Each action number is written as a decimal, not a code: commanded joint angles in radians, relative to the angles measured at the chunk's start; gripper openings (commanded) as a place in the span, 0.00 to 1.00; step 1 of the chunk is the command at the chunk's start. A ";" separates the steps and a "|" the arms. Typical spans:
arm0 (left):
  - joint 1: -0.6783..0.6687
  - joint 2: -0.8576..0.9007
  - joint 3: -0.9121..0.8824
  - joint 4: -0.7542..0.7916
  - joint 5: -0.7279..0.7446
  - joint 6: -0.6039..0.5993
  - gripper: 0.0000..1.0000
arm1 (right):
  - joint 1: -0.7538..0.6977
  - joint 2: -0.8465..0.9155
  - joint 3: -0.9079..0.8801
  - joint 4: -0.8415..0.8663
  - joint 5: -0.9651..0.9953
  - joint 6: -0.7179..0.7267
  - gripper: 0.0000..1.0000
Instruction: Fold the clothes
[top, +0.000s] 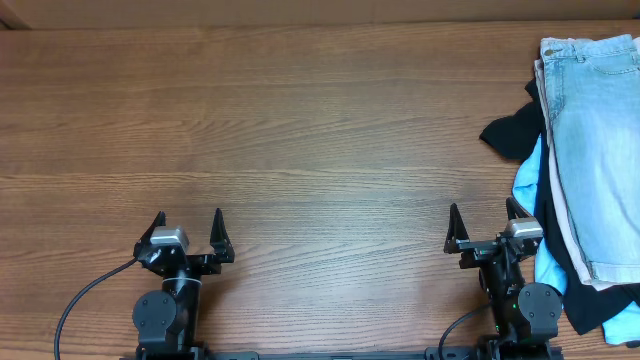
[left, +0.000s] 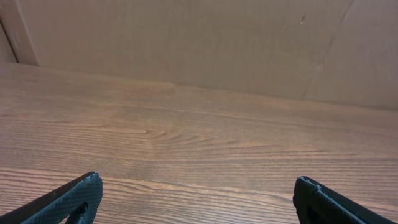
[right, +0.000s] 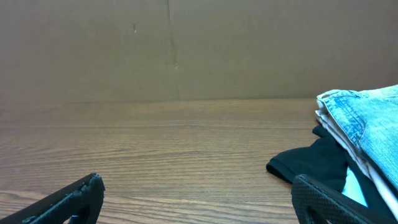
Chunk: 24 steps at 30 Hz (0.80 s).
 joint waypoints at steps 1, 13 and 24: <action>0.000 -0.002 -0.003 -0.002 -0.010 0.013 1.00 | 0.006 0.002 -0.010 0.003 0.006 0.003 1.00; 0.000 -0.002 -0.003 0.000 -0.010 0.013 1.00 | 0.006 0.002 -0.010 0.003 0.010 0.003 1.00; 0.000 -0.002 -0.003 0.000 -0.007 0.005 1.00 | 0.006 0.002 -0.010 0.014 -0.028 0.020 1.00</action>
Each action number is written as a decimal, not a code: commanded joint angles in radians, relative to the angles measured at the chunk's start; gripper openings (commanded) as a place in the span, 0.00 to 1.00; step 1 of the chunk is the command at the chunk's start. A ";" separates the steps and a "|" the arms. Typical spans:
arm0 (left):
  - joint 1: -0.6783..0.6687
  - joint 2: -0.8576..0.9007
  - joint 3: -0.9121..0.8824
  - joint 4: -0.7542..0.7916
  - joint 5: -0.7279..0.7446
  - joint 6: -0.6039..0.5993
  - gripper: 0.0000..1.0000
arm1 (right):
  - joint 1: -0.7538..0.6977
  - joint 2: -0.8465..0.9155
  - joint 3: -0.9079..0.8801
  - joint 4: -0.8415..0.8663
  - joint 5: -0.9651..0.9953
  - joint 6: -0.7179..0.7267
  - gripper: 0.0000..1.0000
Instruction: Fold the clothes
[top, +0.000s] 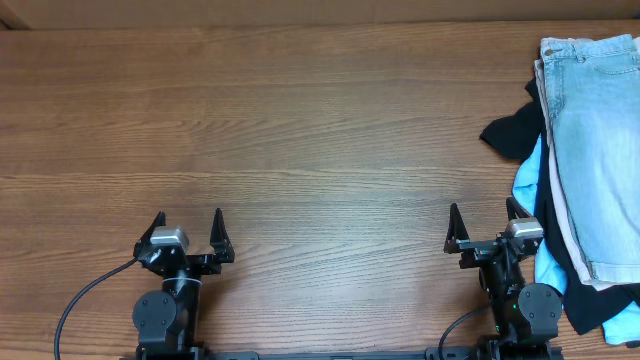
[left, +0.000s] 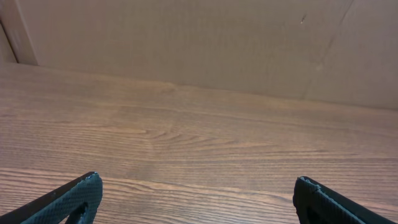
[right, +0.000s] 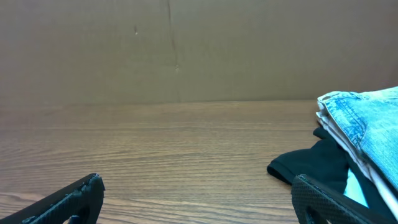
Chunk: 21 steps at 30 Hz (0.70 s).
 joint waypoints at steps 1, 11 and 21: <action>0.000 -0.002 -0.003 0.000 -0.005 0.003 1.00 | 0.006 0.002 -0.010 0.011 -0.029 0.027 1.00; 0.000 -0.002 0.016 0.002 0.192 -0.051 1.00 | 0.006 0.002 0.055 0.021 -0.029 0.129 1.00; 0.000 0.090 0.301 -0.188 0.252 -0.051 1.00 | 0.006 0.189 0.409 -0.045 0.037 0.126 1.00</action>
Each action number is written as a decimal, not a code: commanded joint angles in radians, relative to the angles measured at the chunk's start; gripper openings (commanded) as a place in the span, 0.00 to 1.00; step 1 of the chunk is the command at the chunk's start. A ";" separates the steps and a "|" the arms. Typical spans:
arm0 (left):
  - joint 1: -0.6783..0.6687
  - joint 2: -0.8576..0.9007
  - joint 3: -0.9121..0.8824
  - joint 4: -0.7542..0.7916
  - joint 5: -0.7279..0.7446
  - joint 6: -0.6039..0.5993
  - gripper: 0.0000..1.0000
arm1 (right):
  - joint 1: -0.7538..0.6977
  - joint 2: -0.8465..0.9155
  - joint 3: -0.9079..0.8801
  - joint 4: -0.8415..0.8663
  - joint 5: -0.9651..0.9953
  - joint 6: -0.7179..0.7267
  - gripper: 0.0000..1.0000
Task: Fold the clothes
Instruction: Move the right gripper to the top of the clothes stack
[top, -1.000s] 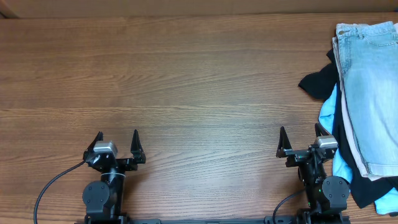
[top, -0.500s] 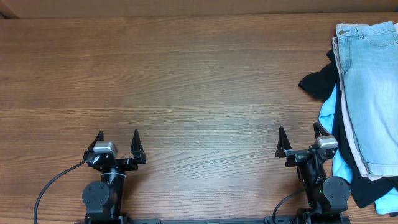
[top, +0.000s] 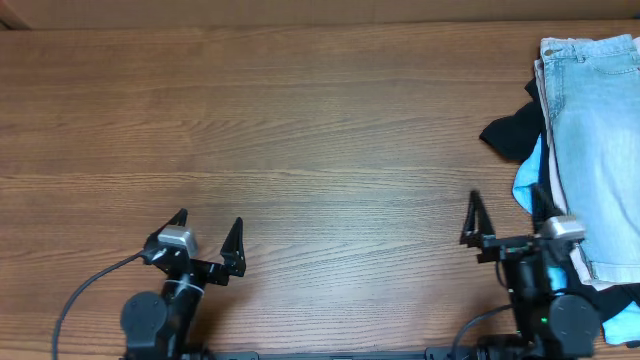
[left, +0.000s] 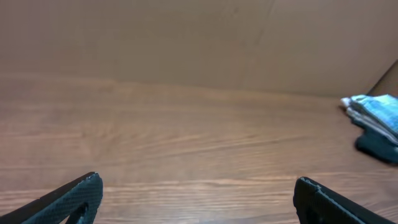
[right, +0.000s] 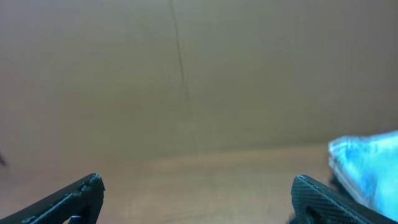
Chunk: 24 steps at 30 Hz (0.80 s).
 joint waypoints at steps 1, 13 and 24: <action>0.000 0.080 0.160 -0.027 0.001 -0.011 1.00 | 0.006 0.121 0.178 -0.048 0.043 0.012 1.00; 0.000 0.678 0.775 -0.388 -0.007 0.007 1.00 | 0.006 0.690 0.888 -0.603 0.039 0.012 1.00; 0.000 1.074 1.081 -0.591 -0.085 0.007 1.00 | 0.006 1.163 1.286 -0.887 0.105 0.013 1.00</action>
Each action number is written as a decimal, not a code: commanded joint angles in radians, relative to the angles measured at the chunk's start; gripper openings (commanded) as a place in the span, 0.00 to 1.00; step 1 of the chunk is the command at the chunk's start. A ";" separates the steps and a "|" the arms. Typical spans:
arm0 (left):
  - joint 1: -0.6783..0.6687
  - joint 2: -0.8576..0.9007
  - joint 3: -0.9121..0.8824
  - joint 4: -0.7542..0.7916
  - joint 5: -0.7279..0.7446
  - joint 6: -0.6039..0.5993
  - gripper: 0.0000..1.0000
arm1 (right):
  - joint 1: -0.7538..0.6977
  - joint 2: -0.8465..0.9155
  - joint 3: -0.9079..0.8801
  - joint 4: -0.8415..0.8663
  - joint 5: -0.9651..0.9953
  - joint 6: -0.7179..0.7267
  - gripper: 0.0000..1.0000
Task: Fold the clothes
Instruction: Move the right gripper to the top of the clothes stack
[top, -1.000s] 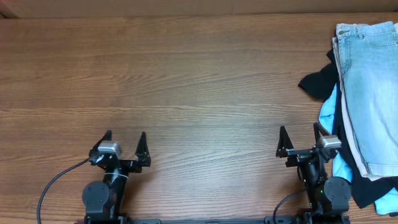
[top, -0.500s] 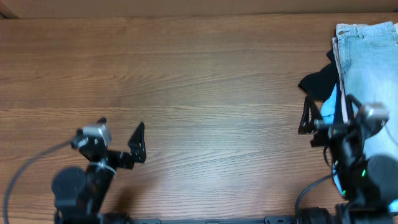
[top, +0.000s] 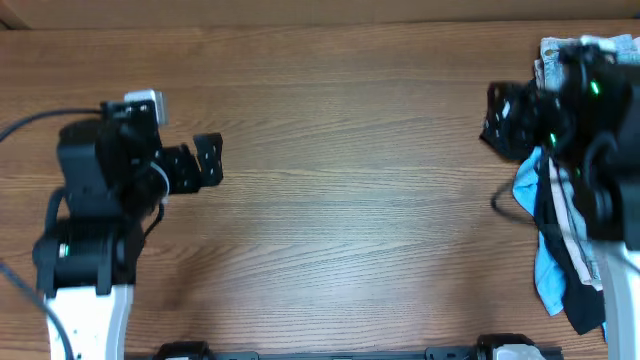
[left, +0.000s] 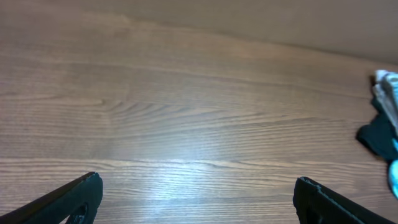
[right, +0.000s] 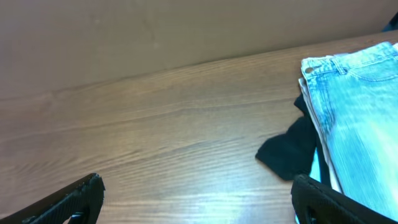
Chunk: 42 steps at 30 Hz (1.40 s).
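The clothes lie in a pile at the table's right edge. Light blue jeans (right: 354, 106) are on top, with a black garment (right: 295, 149) and a bright blue one (top: 546, 275) sticking out from under them. My right gripper (right: 198, 202) hangs open and empty above the table, just left of the pile. The right arm hides much of the pile in the overhead view. My left gripper (left: 198, 202) is open and empty over the left half of the table, far from the clothes (left: 380, 127).
The wooden table (top: 340, 200) stretches bare between the two arms. A brown cardboard wall (right: 186, 31) runs along the far edge. The left arm's cable (top: 30, 125) trails at the far left.
Both arms have risen from near the front edge and stand further back. The left gripper is now over the left middle. The right one is beside the pile's upper left corner.
Both grippers first rested open at the table's front edge and stayed there at the second moment. Then both had tilted up and shifted a little right. Now they are raised, with the right gripper by the pile; the clothes have not moved.
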 joint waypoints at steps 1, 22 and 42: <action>0.000 0.076 0.023 0.005 -0.031 0.005 1.00 | 0.004 0.080 0.026 0.019 0.034 0.005 1.00; 0.000 0.302 0.023 0.068 -0.009 0.005 1.00 | -0.392 0.609 0.026 0.111 0.213 0.035 1.00; 0.000 0.328 0.023 0.170 -0.031 0.005 1.00 | -0.405 0.764 -0.021 0.228 0.206 0.030 0.88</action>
